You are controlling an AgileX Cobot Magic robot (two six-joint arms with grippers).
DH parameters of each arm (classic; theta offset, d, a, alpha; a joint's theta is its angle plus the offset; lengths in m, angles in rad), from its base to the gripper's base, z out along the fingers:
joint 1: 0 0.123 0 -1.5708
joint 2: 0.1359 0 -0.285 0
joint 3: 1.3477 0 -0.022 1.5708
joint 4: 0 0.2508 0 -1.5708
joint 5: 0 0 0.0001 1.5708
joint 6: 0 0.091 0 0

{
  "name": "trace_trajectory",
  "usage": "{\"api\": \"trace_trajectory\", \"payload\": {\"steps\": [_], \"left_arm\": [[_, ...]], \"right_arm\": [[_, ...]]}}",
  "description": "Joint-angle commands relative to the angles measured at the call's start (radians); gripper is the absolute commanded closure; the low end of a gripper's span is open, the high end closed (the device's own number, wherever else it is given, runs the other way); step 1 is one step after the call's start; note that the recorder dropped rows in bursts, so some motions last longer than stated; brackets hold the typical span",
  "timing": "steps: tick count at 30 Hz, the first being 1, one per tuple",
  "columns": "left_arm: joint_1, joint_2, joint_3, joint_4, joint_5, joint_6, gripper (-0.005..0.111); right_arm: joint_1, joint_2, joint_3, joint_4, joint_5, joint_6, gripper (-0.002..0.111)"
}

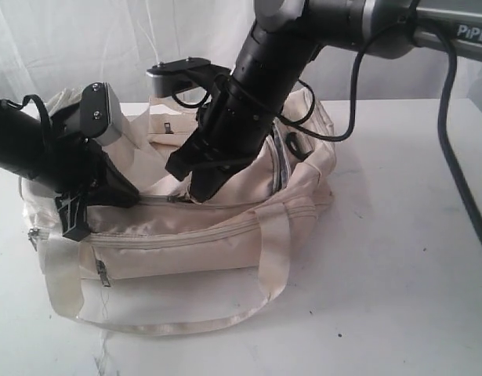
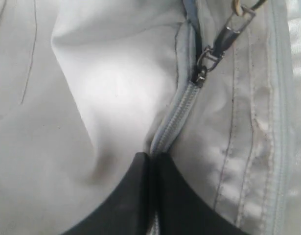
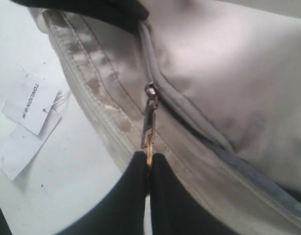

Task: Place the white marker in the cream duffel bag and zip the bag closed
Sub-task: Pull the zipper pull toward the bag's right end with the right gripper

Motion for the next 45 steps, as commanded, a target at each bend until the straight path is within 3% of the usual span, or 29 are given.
{"api": "trace_trajectory", "payload": {"steps": [1, 8, 23, 28, 45], "left_arm": [[0.001, -0.039, 0.007, 0.013, -0.014, -0.05, 0.107], [0.001, -0.084, 0.007, 0.013, -0.01, -0.075, 0.107], [0.001, -0.095, 0.007, 0.013, 0.022, -0.101, 0.107], [0.001, -0.095, 0.007, 0.007, 0.084, -0.103, 0.107], [0.001, -0.096, 0.007, 0.007, 0.101, -0.122, 0.107]], "right_arm": [[-0.053, -0.033, 0.004, -0.033, 0.01, 0.02, 0.108], [-0.132, -0.026, 0.004, -0.262, 0.01, 0.12, 0.108], [-0.352, -0.026, 0.004, -0.328, 0.01, 0.138, 0.108], [-0.372, -0.026, 0.004, -0.328, -0.001, 0.138, 0.108], [-0.372, -0.024, 0.004, -0.308, -0.36, 0.136, 0.108]]}}
